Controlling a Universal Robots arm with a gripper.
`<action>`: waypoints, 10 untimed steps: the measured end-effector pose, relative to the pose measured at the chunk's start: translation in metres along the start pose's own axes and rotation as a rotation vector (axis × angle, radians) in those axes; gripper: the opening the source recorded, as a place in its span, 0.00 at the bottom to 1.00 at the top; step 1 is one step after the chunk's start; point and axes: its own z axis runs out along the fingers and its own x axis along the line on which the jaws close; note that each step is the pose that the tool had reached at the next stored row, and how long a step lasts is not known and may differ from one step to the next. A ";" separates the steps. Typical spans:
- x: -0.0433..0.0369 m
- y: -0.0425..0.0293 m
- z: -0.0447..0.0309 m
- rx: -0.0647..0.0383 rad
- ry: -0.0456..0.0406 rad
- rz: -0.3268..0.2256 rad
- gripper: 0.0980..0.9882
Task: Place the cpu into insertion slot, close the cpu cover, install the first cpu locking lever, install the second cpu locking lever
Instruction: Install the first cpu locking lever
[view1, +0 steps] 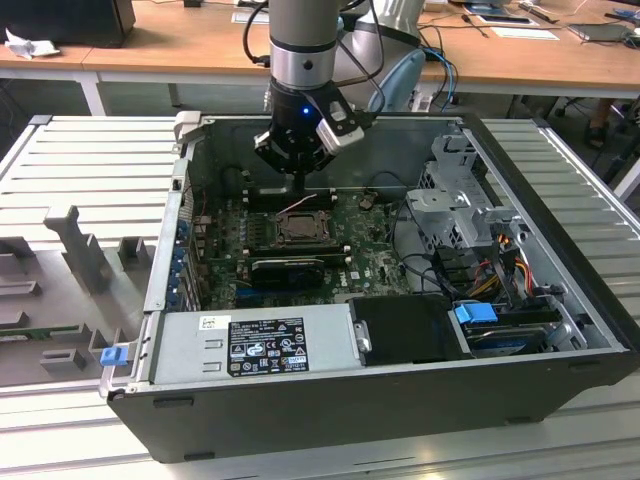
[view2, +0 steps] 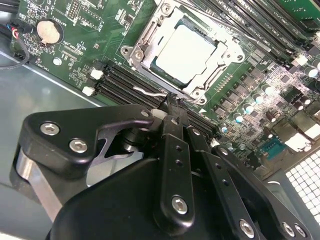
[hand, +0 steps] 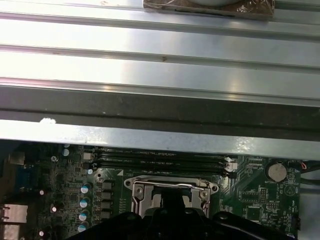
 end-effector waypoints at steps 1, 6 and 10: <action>-0.0015 -0.0001 0.0000 0.000 0.0001 0.000 0.01; -0.0058 -0.0005 0.0019 -0.027 -0.0017 0.000 0.01; -0.0056 -0.0007 0.0080 -0.042 -0.0027 0.001 0.01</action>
